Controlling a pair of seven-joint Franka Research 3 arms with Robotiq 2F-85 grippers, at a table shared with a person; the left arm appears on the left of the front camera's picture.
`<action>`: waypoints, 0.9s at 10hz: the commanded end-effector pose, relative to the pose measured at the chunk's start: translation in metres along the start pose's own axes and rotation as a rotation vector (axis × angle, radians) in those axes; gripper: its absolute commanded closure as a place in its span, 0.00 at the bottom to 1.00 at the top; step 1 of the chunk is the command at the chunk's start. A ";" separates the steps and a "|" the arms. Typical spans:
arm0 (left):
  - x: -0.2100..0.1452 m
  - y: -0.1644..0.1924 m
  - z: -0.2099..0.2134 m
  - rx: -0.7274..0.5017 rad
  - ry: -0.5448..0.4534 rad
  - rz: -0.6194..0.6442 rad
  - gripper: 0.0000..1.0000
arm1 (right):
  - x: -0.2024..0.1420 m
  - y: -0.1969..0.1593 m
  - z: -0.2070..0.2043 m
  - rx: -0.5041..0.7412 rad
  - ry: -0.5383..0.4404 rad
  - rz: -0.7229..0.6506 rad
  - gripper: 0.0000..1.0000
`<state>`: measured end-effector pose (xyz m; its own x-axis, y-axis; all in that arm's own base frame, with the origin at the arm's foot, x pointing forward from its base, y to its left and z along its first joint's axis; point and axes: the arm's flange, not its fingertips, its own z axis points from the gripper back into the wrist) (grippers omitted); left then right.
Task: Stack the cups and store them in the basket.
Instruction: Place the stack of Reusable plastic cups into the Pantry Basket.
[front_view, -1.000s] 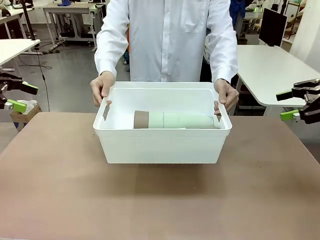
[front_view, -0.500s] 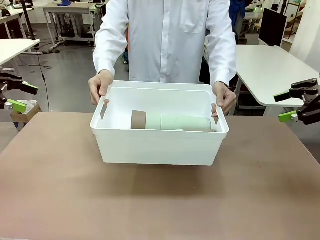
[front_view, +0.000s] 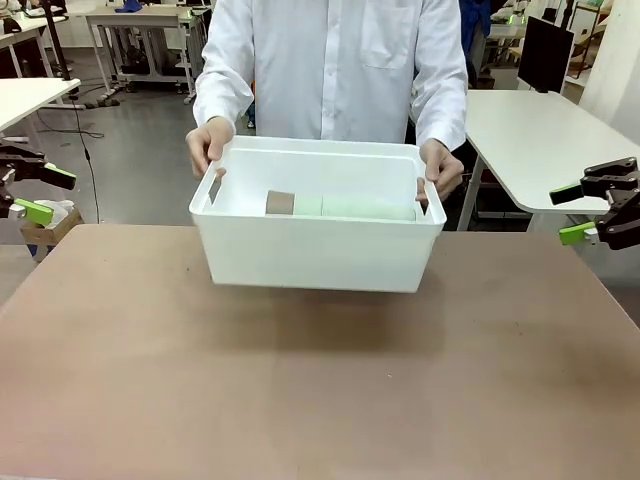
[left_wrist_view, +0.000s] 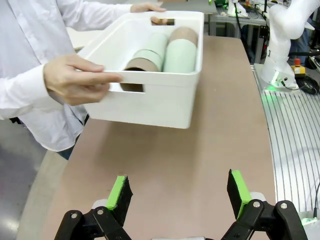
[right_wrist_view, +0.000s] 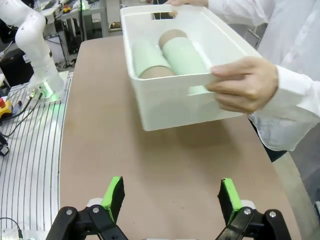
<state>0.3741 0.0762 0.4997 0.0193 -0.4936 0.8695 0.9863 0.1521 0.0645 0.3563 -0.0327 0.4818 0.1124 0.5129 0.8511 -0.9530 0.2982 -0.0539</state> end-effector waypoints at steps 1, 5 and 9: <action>0.002 -0.001 0.001 -0.005 0.006 0.010 0.00 | 0.004 -0.003 0.001 -0.001 -0.021 -0.008 0.00; 0.002 -0.001 0.001 -0.005 0.006 0.010 0.00 | 0.004 -0.003 0.001 -0.001 -0.021 -0.008 0.00; 0.002 -0.001 0.001 -0.005 0.006 0.010 0.00 | 0.004 -0.003 0.001 -0.001 -0.021 -0.008 0.00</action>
<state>0.3741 0.0762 0.4997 0.0193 -0.4936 0.8695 0.9863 0.1521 0.0645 0.3562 -0.0325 0.4819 0.1124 0.5129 0.8511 -0.9532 0.2975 -0.0534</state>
